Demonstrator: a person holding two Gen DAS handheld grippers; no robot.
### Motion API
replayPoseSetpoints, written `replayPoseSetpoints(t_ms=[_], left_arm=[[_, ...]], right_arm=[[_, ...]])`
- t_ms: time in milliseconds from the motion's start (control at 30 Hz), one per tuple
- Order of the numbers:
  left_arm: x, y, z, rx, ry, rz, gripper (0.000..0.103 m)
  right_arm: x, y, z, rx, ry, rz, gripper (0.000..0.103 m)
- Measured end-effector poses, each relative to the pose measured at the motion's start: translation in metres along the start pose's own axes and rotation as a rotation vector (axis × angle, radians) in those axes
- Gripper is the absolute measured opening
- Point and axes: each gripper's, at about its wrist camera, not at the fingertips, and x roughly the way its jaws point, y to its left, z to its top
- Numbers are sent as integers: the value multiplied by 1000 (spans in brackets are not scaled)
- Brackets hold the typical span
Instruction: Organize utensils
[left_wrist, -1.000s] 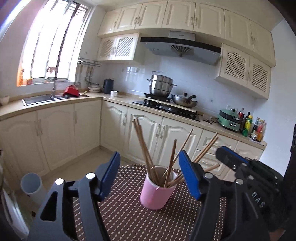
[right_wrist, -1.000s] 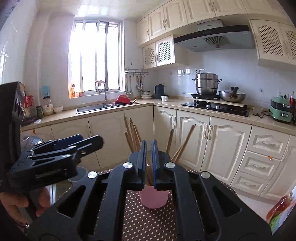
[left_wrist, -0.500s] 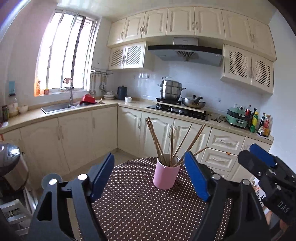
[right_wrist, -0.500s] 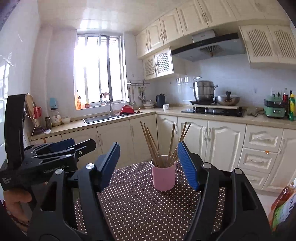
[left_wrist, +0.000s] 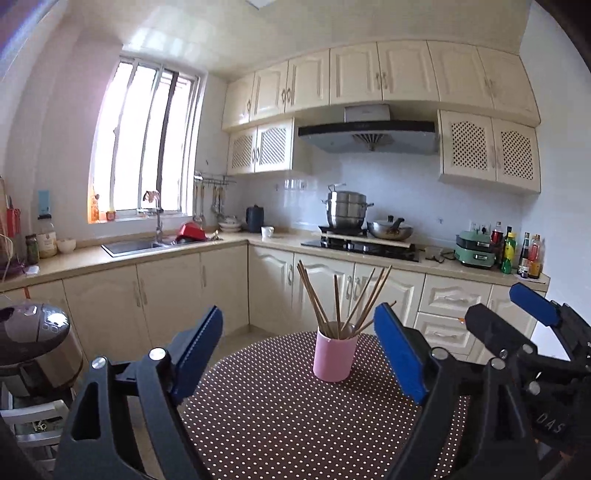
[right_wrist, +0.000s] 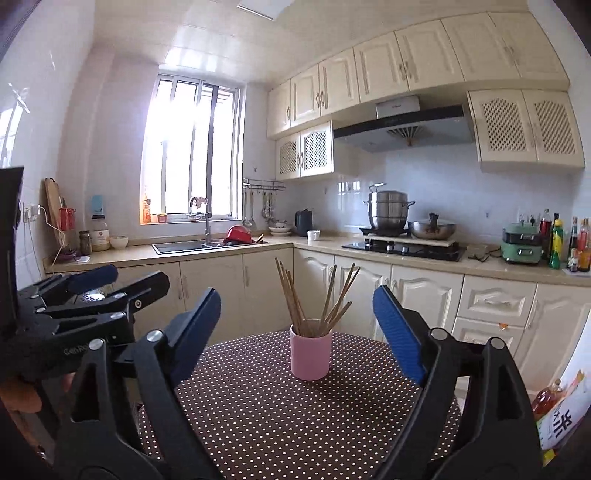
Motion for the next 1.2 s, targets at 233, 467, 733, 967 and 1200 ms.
replayPoseSetpoints(t_ms=[233, 467, 733, 967, 1200], left_arm=[[-21, -6, 6, 23, -53, 15, 90], [-27, -10, 7, 42, -91, 51, 93], [-29, -18, 7, 63, -127, 64, 93], [-28, -19, 3, 65, -141, 52, 93], [-24, -19, 2, 67, -141, 46, 93]], right_arm=[[-16, 0, 2, -11, -39, -26, 88], [-22, -3, 1, -20, -56, -41, 91], [-23, -6, -2, -16, -58, -50, 94], [-24, -10, -4, -16, -58, -64, 95], [-23, -9, -4, -18, -54, -74, 96]])
